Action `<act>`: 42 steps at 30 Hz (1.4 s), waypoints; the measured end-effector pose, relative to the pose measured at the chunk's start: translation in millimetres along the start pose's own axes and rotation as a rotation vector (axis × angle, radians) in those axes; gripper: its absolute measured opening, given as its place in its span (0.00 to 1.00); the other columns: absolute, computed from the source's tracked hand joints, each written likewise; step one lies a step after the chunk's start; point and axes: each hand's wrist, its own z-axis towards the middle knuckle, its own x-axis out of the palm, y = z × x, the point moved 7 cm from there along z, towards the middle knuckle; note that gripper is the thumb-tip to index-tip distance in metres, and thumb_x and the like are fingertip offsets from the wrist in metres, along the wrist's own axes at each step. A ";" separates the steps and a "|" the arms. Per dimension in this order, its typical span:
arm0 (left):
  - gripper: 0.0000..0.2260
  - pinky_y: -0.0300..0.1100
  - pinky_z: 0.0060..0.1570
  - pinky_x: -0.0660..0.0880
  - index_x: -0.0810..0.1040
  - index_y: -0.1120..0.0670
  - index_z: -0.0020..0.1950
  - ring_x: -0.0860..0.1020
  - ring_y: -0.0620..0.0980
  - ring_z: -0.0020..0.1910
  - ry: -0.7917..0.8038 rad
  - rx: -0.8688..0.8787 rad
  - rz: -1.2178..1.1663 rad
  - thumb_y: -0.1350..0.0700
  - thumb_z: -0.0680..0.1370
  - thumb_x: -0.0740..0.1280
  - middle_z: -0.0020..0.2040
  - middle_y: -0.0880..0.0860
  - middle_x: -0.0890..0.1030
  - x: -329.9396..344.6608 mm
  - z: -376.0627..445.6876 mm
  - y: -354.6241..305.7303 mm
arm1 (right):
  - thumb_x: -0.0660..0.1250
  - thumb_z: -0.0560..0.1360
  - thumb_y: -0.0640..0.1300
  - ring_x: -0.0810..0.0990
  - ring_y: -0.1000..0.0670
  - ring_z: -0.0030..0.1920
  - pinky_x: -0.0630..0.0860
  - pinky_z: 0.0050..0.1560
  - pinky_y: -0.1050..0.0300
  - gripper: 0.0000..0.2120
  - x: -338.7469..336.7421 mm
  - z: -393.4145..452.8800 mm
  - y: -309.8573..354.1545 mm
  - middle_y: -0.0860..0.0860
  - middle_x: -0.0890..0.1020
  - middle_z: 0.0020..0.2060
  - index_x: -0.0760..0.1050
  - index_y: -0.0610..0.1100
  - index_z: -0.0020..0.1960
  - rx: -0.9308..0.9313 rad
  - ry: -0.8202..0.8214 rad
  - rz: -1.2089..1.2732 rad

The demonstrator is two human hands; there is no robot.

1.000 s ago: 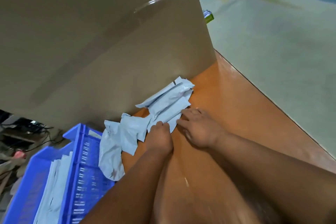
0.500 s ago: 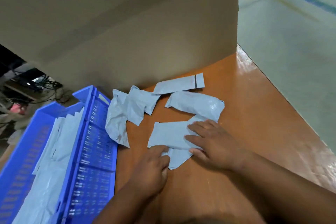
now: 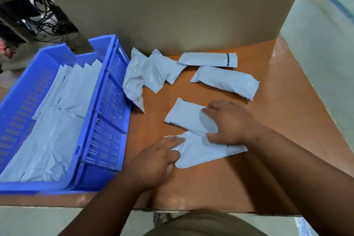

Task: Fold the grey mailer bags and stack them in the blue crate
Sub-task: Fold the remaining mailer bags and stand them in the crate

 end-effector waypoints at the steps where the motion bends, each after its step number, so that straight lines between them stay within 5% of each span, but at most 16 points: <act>1: 0.13 0.38 0.76 0.63 0.65 0.47 0.41 0.69 0.51 0.78 0.001 0.016 0.002 0.63 0.73 0.66 0.79 0.51 0.72 0.0 -2.7 -0.7 | 0.60 0.66 0.73 0.73 0.45 0.70 0.70 0.71 0.44 0.41 -1.1 4.6 -5.5 0.52 0.73 0.70 0.69 0.56 0.76 0.029 0.011 -0.004; 6: 0.09 0.40 0.77 0.64 0.73 0.51 0.42 0.70 0.50 0.78 0.006 0.045 -0.048 0.65 0.71 0.66 0.78 0.52 0.74 2.1 -15.0 -3.4 | 0.65 0.79 0.54 0.60 0.41 0.82 0.62 0.80 0.43 0.32 -0.3 10.7 -11.0 0.47 0.62 0.83 0.66 0.51 0.81 0.101 -0.041 0.001; 10: 0.07 0.41 0.79 0.62 0.74 0.50 0.45 0.67 0.48 0.80 0.004 0.086 -0.080 0.62 0.74 0.64 0.79 0.50 0.73 5.3 -30.5 -10.8 | 0.66 0.81 0.51 0.66 0.41 0.79 0.66 0.78 0.42 0.23 13.0 -30.1 52.9 0.45 0.68 0.79 0.74 0.48 0.75 -0.079 -0.203 0.087; 13: 0.12 0.50 0.79 0.64 0.79 0.46 0.63 0.64 0.45 0.82 -0.045 0.005 -0.021 0.49 0.80 0.66 0.81 0.46 0.70 11.1 -43.1 -9.6 | 0.57 0.85 0.58 0.57 0.43 0.84 0.56 0.82 0.37 0.27 52.7 -69.8 84.5 0.46 0.60 0.84 0.66 0.52 0.82 -0.012 -0.124 0.044; 15: 0.25 0.53 0.82 0.59 0.69 0.44 0.80 0.57 0.44 0.84 -0.017 -0.083 0.046 0.39 0.84 0.60 0.84 0.44 0.64 18.1 -46.7 -5.8 | 0.50 0.87 0.63 0.46 0.46 0.86 0.49 0.82 0.33 0.29 69.0 -86.2 82.3 0.49 0.50 0.87 0.57 0.55 0.86 0.120 -0.094 -0.026; 17: 0.29 0.57 0.83 0.54 0.60 0.45 0.85 0.49 0.46 0.86 0.043 -0.108 0.140 0.37 0.85 0.53 0.87 0.46 0.55 28.3 -48.7 -2.8 | 0.48 0.87 0.65 0.42 0.47 0.86 0.47 0.81 0.29 0.30 72.0 -90.5 80.5 0.51 0.46 0.87 0.53 0.58 0.86 0.199 -0.075 -0.077; 22: 0.31 0.61 0.82 0.52 0.52 0.52 0.87 0.45 0.50 0.86 0.049 -0.135 0.184 0.42 0.86 0.51 0.88 0.51 0.48 38.7 -52.6 -0.9 | 0.48 0.85 0.66 0.44 0.44 0.86 0.46 0.77 0.22 0.30 74.8 -84.2 82.6 0.52 0.47 0.87 0.51 0.61 0.86 0.331 -0.033 -0.119; 32: 0.34 0.54 0.84 0.48 0.55 0.51 0.87 0.44 0.47 0.86 0.025 -0.275 0.105 0.45 0.80 0.48 0.88 0.48 0.47 30.1 -55.8 9.1 | 0.38 0.84 0.70 0.35 0.46 0.85 0.44 0.81 0.27 0.32 73.8 -100.7 84.2 0.54 0.36 0.85 0.37 0.63 0.85 0.346 0.004 -0.006; 37: 0.29 0.51 0.84 0.53 0.58 0.53 0.86 0.49 0.48 0.86 -0.078 -0.303 0.086 0.45 0.85 0.46 0.87 0.50 0.53 12.4 -28.1 -50.3 | 0.43 0.86 0.63 0.46 0.46 0.86 0.46 0.84 0.35 0.32 49.3 -117.1 40.4 0.49 0.50 0.87 0.52 0.51 0.87 0.333 -0.151 -0.041; 42: 0.30 0.53 0.84 0.49 0.51 0.54 0.87 0.43 0.51 0.86 -0.017 -0.283 0.140 0.47 0.85 0.43 0.88 0.52 0.46 51.6 43.7 -97.3 | 0.42 0.86 0.62 0.45 0.45 0.86 0.45 0.83 0.32 0.34 75.9 -121.3 24.5 0.47 0.49 0.86 0.54 0.47 0.87 0.298 -0.097 -0.049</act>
